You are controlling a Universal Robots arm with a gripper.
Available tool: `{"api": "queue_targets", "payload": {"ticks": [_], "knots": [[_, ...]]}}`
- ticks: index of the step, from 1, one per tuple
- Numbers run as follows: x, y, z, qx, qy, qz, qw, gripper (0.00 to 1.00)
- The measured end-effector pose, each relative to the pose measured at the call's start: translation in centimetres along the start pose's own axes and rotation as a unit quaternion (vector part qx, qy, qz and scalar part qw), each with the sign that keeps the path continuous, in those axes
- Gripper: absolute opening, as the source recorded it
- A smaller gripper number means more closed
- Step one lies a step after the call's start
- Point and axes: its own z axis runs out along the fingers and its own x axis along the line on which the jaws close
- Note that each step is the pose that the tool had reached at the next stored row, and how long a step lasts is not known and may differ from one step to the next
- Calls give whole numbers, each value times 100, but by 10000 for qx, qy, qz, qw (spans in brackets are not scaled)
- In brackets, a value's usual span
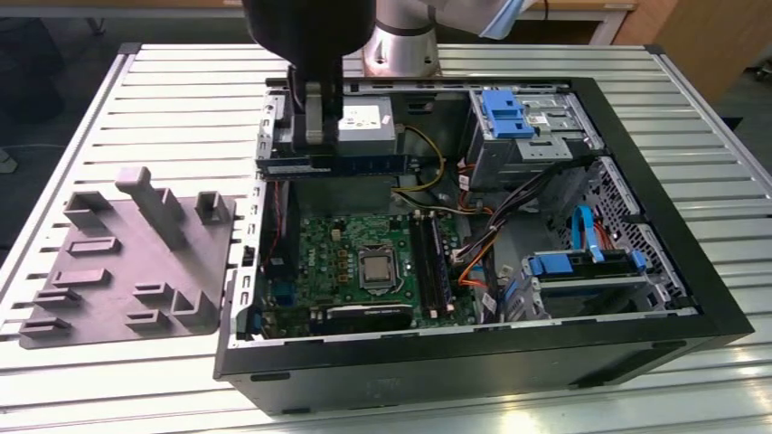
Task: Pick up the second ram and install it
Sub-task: 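Pick up the second ram and move it above second insertion slot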
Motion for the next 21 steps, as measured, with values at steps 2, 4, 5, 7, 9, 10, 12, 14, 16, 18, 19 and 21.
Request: {"api": "queue_targets", "payload": {"ticks": [2, 4, 5, 7, 9, 10, 12, 14, 16, 18, 19, 21], "knots": [[-3, -41, 6, -5, 0, 0, 10000, 12], [-4, -85, 13, -11, 0, 0, 10000, 12], [-5, -107, 15, -14, 0, 1, 10000, 12], [-6, -144, 21, -20, 1, 1, 10000, 12], [-7, -177, 29, -24, 0, 1, 10000, 12], [-8, -193, 32, -27, 0, 1, 10000, 12], [-9, -224, 38, -31, 0, 2, 10000, 12], [-9, -253, 45, -35, 0, 2, 10000, 12], [-10, -278, 55, -39, 0, 2, 10000, 12], [-10, -295, 72, -43, 1, 2, 10000, 12], [-10, -304, 83, -46, 1, 2, 10000, 12], [-11, -316, 106, -51, 1, 3, 10000, 12]]}}
